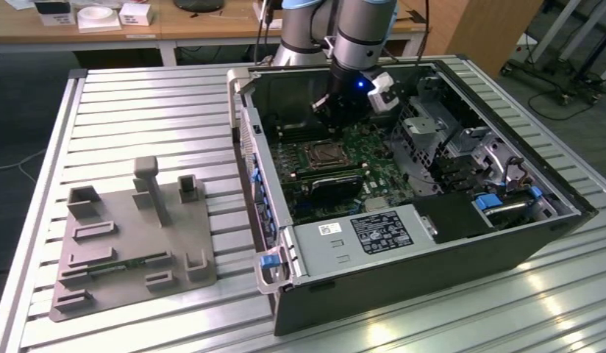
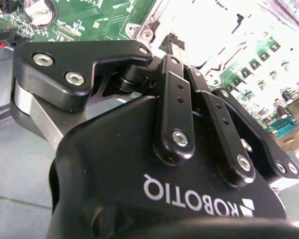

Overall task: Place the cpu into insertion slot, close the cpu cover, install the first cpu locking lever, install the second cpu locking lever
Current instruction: 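Install the second cpu locking lever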

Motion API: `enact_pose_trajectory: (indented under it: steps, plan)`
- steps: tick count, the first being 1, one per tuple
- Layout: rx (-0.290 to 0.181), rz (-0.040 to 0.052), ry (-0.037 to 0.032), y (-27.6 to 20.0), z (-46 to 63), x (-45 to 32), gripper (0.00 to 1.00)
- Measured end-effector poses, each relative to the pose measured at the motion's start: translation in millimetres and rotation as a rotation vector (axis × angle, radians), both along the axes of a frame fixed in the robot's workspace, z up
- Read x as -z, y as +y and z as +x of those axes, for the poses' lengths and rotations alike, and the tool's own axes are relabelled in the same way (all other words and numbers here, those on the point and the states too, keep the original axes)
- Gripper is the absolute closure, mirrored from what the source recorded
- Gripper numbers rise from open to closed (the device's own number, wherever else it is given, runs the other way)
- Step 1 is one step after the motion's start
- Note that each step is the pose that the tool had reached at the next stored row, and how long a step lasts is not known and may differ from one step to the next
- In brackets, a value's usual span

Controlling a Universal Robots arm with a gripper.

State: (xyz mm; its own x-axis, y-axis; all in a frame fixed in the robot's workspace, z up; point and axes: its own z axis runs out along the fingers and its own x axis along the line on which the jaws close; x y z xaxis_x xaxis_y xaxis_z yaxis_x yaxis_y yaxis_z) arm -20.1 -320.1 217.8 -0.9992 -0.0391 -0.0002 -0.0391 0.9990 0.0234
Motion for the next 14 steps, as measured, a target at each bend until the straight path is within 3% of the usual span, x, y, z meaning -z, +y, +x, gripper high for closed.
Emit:
enact_pose_trajectory:
  steps: [8,14]
  plan:
    - [0.000,-0.0021,0.0000,-13.0,0.0,0.0,0.90]
    - [0.000,-0.0052,0.0001,-15.0,0.0,-0.8,0.90]
